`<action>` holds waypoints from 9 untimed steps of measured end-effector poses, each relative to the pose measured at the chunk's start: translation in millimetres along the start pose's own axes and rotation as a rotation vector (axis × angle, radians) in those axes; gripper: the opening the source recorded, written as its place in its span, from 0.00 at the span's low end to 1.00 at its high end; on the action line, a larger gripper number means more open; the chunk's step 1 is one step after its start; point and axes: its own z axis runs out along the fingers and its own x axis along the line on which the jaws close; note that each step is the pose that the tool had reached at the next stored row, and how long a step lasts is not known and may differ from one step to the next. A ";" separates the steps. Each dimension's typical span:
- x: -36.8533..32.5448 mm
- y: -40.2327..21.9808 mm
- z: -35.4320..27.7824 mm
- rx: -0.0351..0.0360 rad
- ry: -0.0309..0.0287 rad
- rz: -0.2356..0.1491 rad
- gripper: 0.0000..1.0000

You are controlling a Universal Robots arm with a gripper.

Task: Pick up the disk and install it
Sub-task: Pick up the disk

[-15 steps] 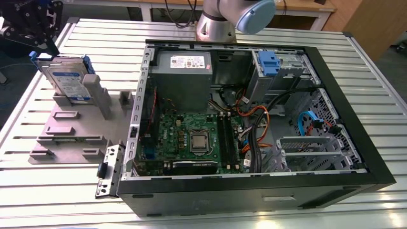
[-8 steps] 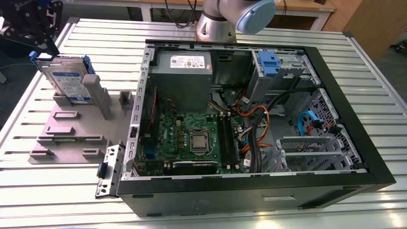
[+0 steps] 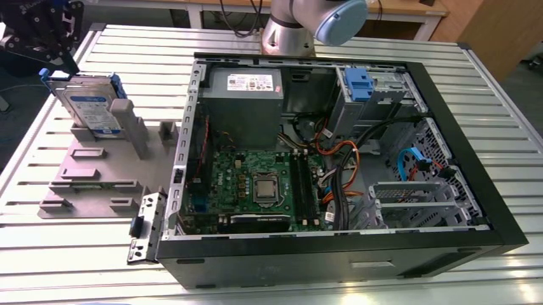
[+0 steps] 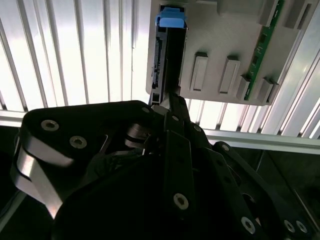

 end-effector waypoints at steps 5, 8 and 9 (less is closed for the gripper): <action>0.0 0.0 0.0 -0.0001 0.0001 -0.003 0.11; 0.0 0.0 0.0 -0.0001 0.0002 -0.005 0.11; 0.0 0.0 0.0 -0.0001 0.0002 -0.005 0.11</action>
